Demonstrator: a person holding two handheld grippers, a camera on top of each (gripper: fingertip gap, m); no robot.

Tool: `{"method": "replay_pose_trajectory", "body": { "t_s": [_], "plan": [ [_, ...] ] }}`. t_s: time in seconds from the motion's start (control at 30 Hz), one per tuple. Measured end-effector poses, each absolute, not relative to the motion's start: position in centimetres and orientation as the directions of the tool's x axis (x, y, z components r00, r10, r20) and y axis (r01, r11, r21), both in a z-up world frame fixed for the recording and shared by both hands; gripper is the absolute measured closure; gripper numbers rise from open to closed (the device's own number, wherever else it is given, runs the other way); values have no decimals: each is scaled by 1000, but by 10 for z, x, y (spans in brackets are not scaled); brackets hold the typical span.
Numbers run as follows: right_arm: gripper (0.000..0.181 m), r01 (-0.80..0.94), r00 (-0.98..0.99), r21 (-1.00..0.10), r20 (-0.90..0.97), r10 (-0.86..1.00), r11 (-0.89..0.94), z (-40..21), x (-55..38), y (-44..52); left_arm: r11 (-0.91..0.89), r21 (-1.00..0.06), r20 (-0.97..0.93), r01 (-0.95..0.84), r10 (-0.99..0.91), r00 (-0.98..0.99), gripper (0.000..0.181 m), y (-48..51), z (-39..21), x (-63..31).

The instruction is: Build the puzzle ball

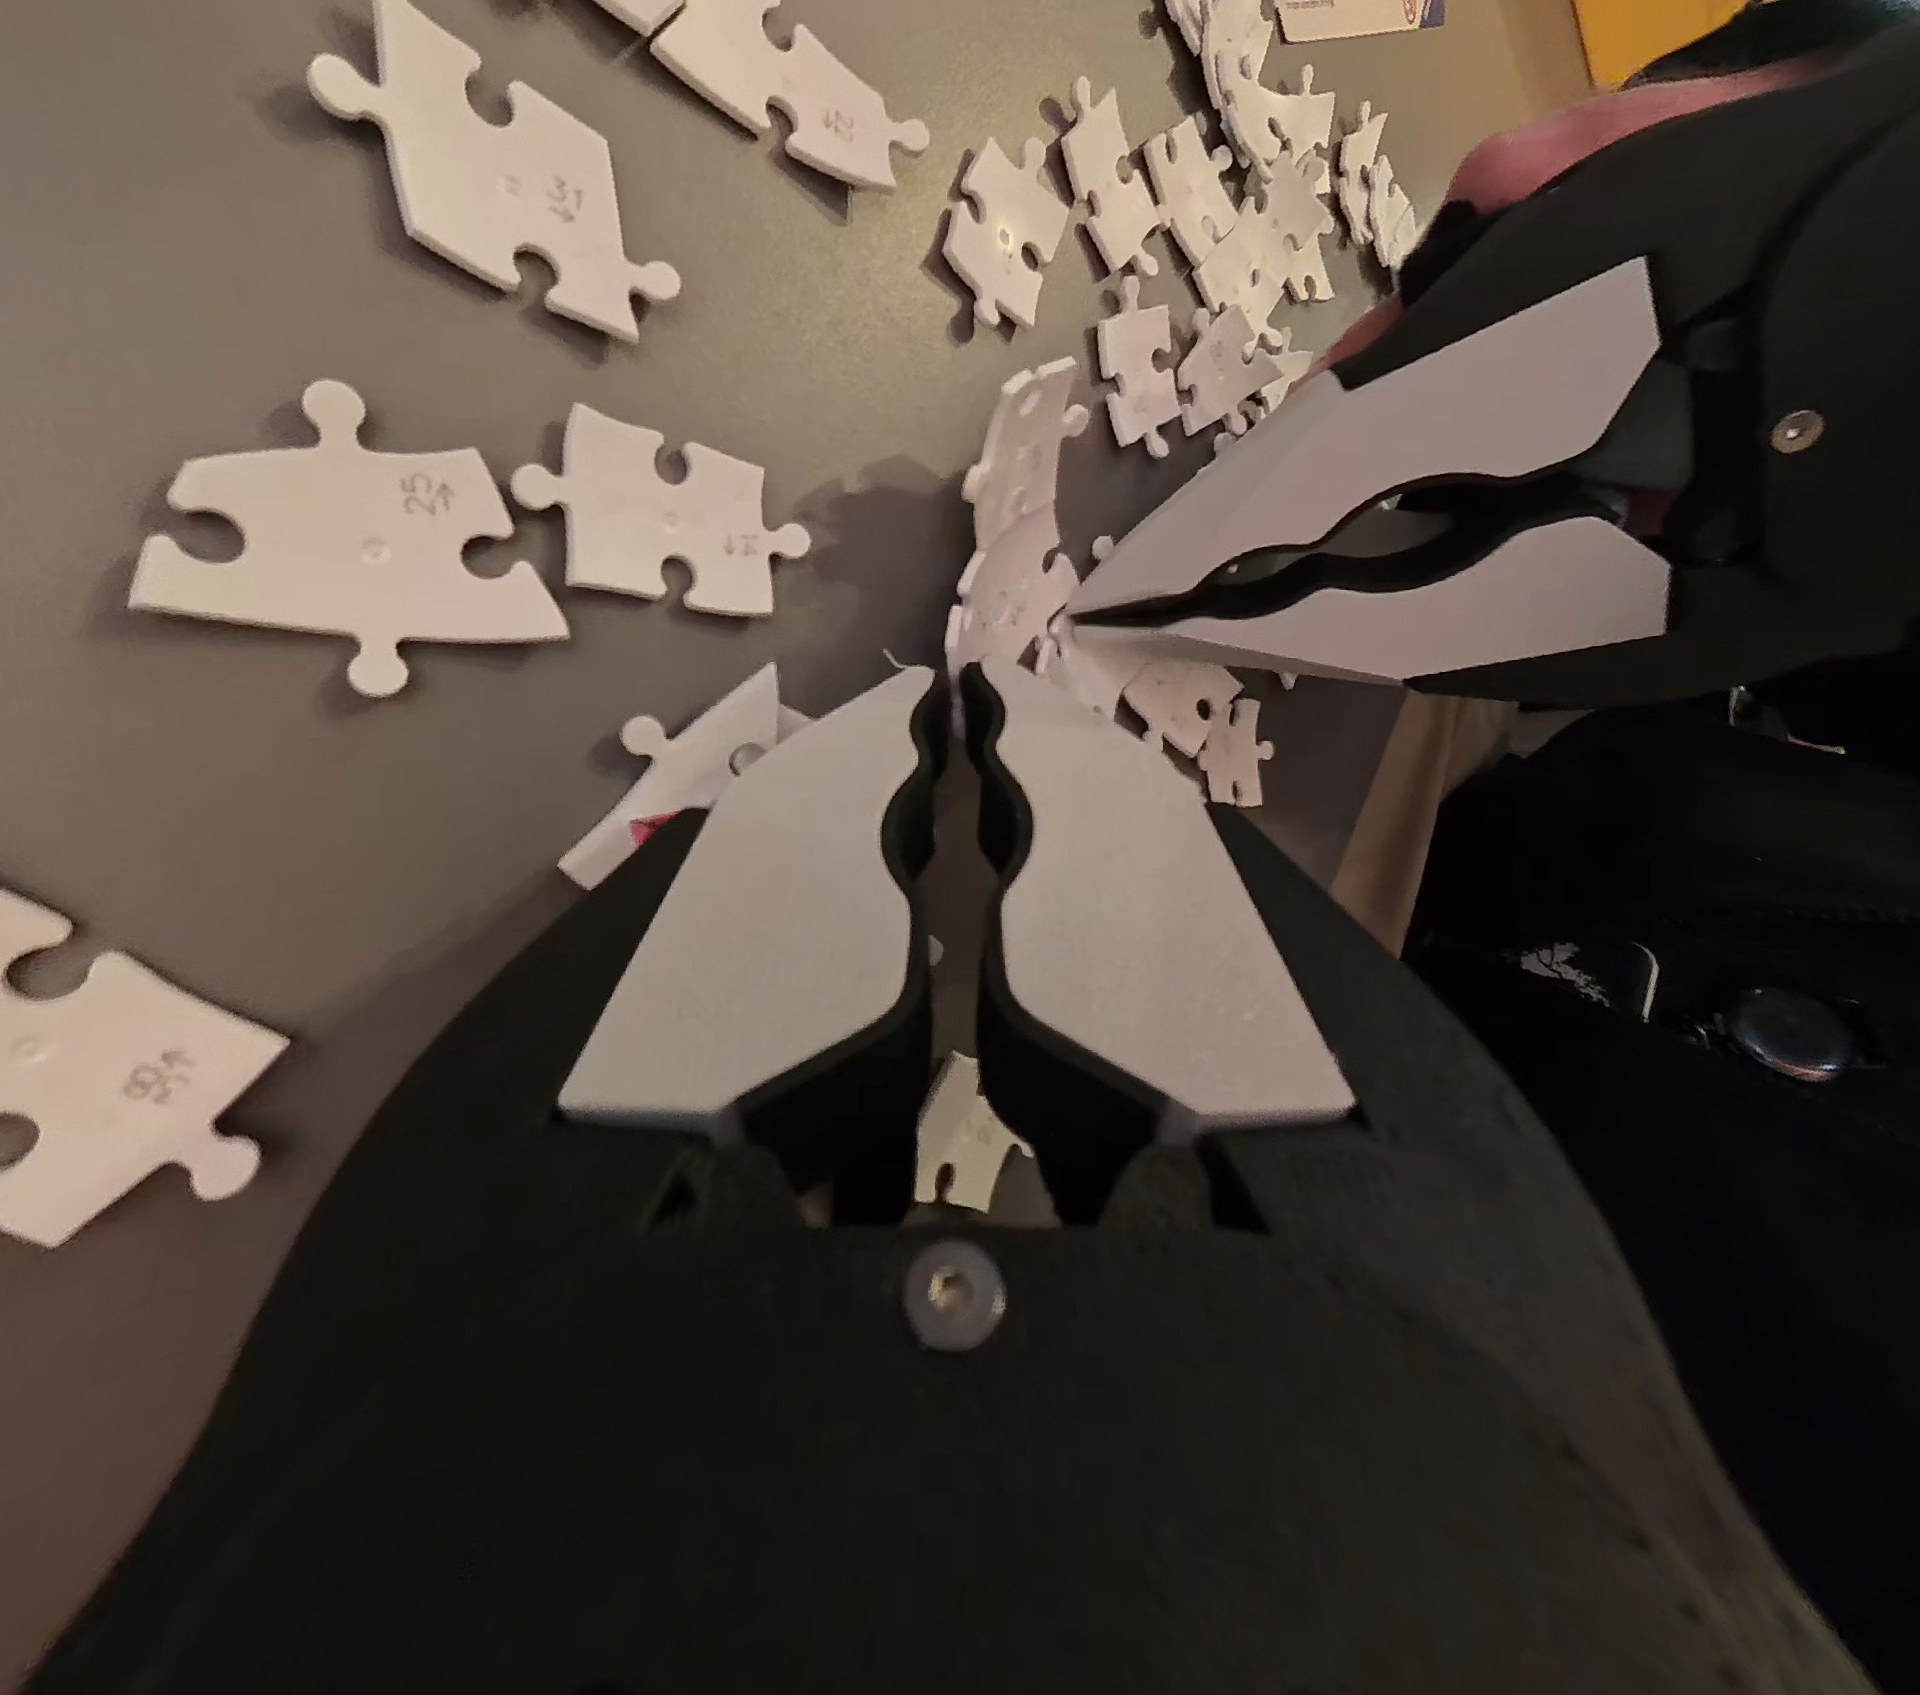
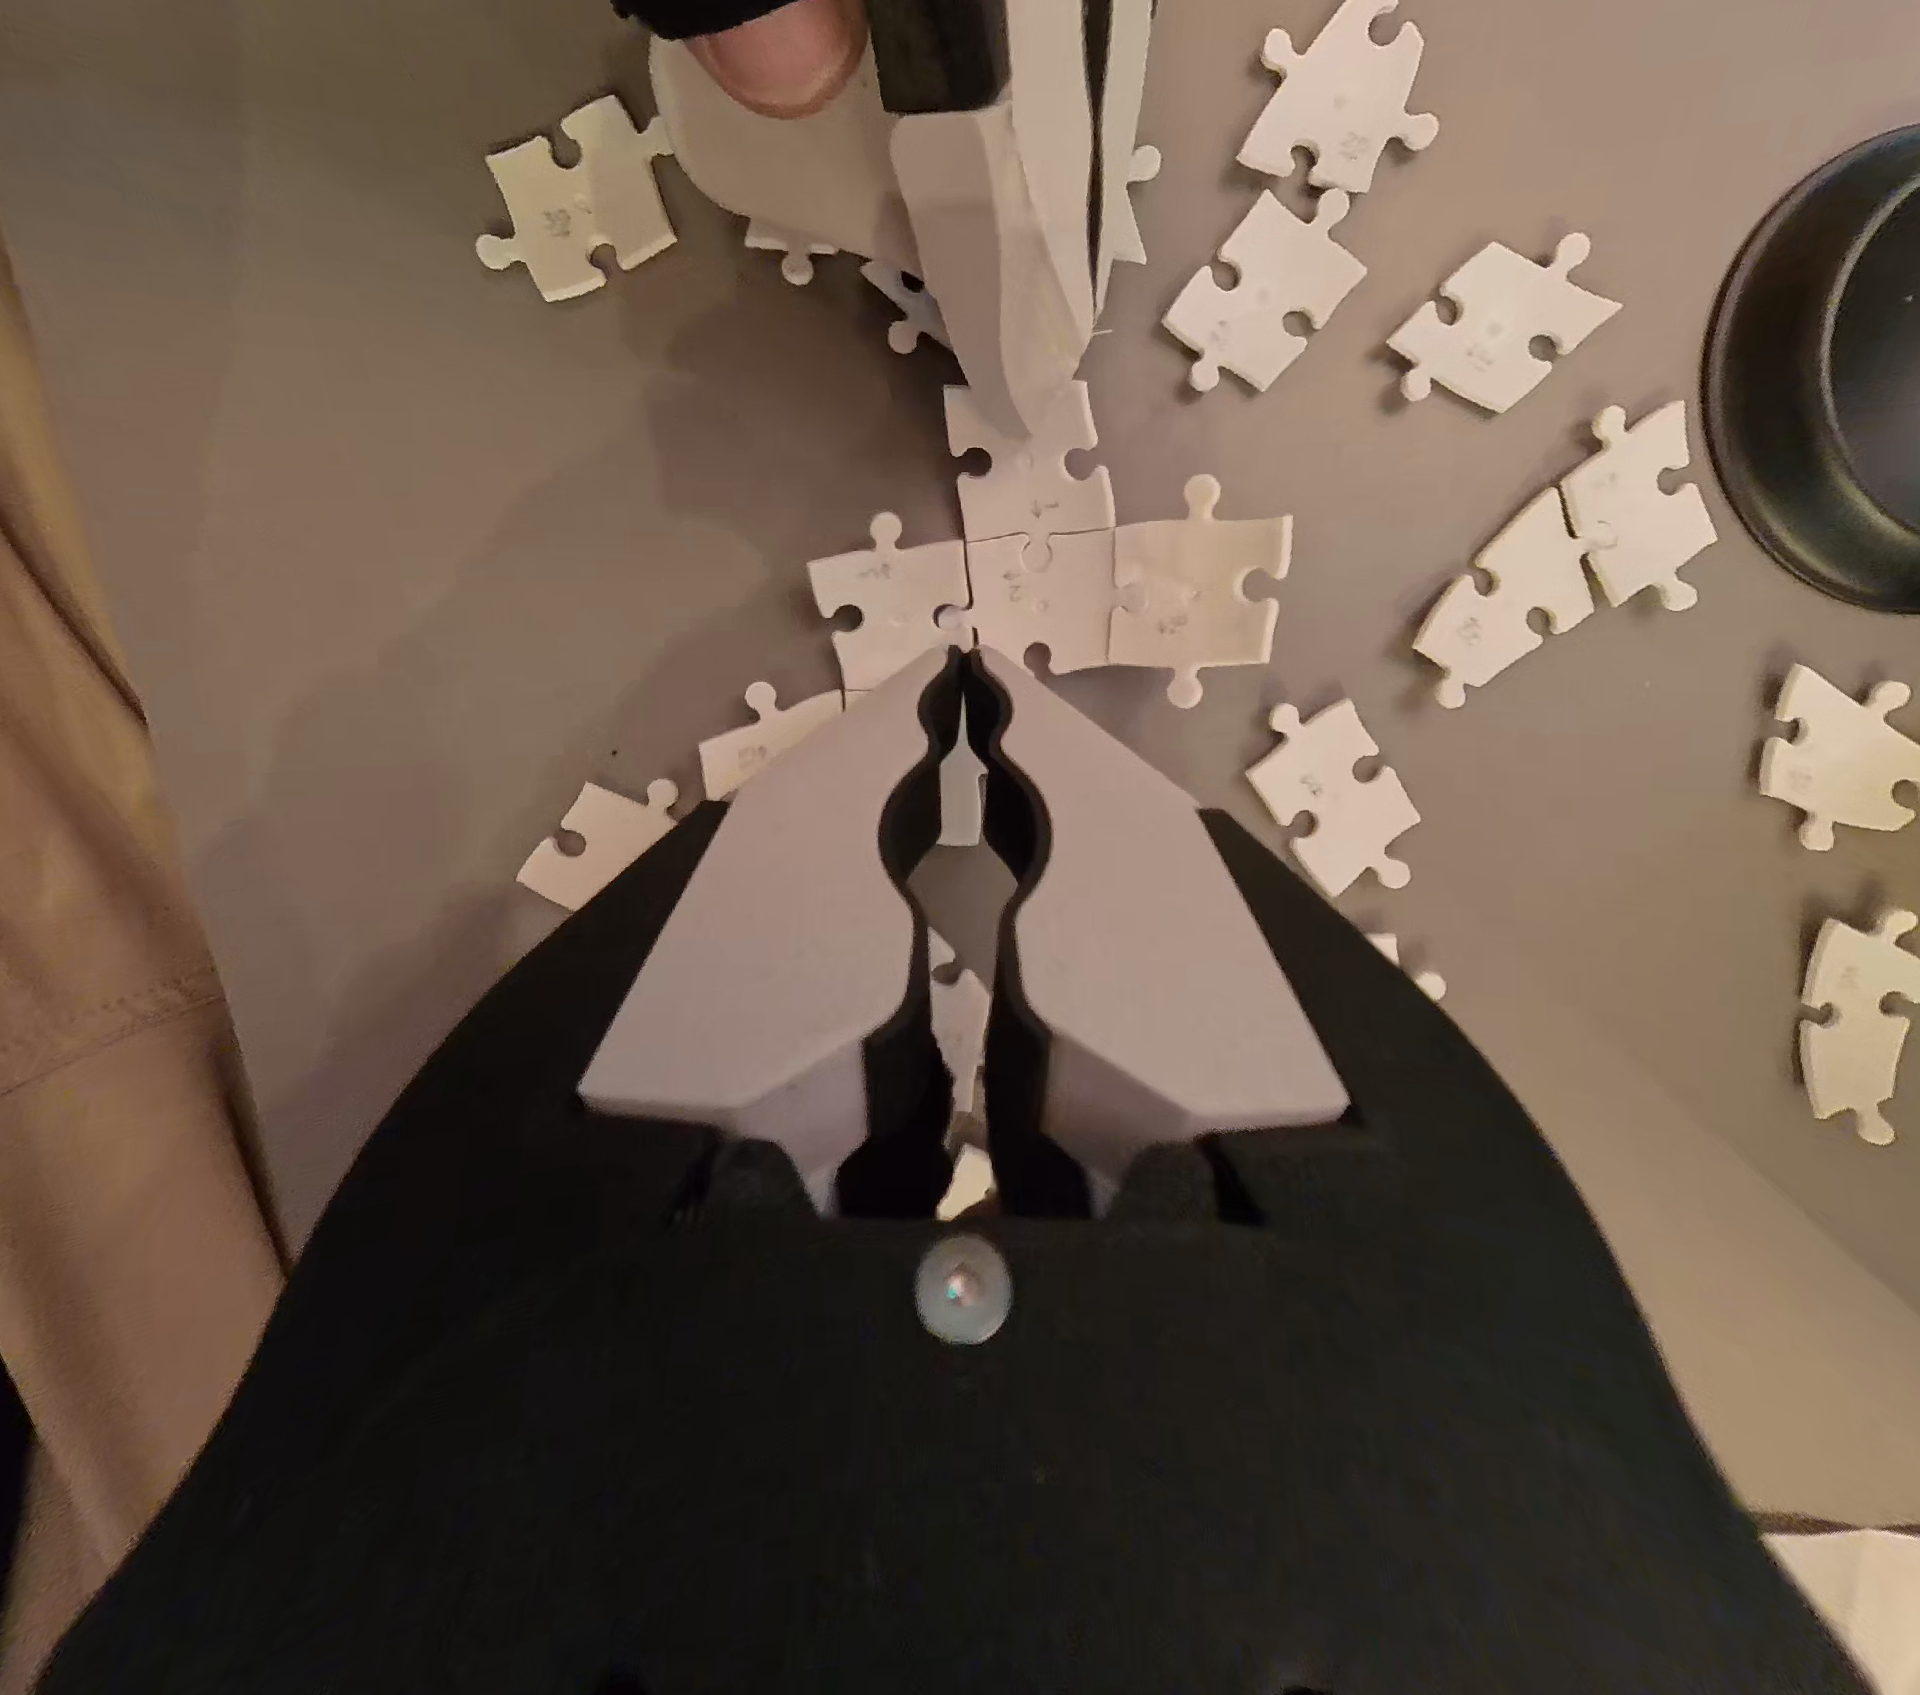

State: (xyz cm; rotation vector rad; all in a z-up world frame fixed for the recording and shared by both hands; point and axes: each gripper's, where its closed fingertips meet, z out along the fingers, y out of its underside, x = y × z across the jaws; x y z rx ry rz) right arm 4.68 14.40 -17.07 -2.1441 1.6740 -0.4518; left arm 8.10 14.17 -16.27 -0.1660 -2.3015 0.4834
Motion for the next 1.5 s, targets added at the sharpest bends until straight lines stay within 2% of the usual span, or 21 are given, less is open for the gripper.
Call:
{"method": "replay_pose_trajectory", "body": {
  "t_s": [0.53, 1.1, 1.4, 1.5],
  "plan": [
    [181, -859, 282, -412, 116, -952, -304, -171, 48, 145, 918, -396, 659, -29, 262, -705, 179, 143, -161, 79],
    [181, -848, 250, -460, 92, -964, -264, -172, 52, 147, 918, -397, 655, -29, 260, -710, 179, 143, -161, 79],
    [181, -842, 260, -429, 205, -944, -325, -172, 52, 146, 917, -396, 656, -38, 254, -711, 179, 144, -161, 79],
    [181, -841, 242, -453, 174, -955, -296, -171, 52, 147, 917, -397, 658, -41, 253, -709, 179, 144, -161, 79]
  ]
}}
